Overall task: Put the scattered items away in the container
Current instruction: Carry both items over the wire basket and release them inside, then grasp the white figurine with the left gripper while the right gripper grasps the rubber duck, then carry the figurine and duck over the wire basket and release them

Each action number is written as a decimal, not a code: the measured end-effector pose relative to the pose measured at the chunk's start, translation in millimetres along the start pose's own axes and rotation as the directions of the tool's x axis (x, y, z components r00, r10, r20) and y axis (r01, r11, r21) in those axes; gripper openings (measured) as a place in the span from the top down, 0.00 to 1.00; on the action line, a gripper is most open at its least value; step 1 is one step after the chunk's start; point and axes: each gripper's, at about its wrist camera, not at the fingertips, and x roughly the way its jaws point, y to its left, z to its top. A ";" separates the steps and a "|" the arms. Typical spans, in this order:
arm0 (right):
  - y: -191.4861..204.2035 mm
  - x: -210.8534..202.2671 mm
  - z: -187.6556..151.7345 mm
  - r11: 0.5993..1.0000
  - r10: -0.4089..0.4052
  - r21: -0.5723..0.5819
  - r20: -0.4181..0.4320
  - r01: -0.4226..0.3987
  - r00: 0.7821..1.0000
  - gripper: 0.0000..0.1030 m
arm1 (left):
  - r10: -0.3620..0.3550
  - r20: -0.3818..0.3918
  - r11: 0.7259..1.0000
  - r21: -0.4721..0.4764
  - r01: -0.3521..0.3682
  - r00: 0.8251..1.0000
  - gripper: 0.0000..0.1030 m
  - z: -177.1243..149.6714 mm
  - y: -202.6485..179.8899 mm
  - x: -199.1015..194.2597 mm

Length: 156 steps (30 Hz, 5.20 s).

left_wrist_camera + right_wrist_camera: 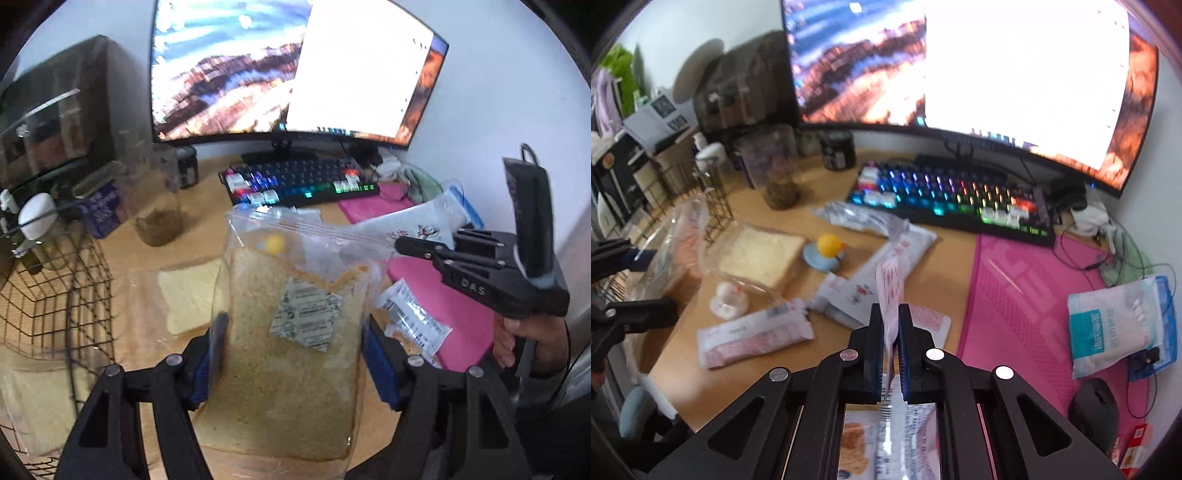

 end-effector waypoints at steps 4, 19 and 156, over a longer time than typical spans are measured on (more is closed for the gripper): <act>27.1 -27.7 14.1 0.998 0.030 -0.050 0.075 -0.026 0.997 0.91 | 0.039 0.070 0.998 -0.053 -0.036 0.997 0.28 3.2 15.2 -34.2; 252.1 -54.4 77.6 0.829 0.474 -0.394 0.118 -0.397 0.873 0.91 | 0.364 0.097 0.879 -0.365 -0.307 0.927 0.28 -51.0 147.8 -144.9; 301.9 12.7 66.8 0.665 0.445 -0.651 -0.050 -0.367 0.894 0.50 | 0.408 0.033 0.838 -0.411 -0.360 0.912 0.35 -70.9 162.5 -130.2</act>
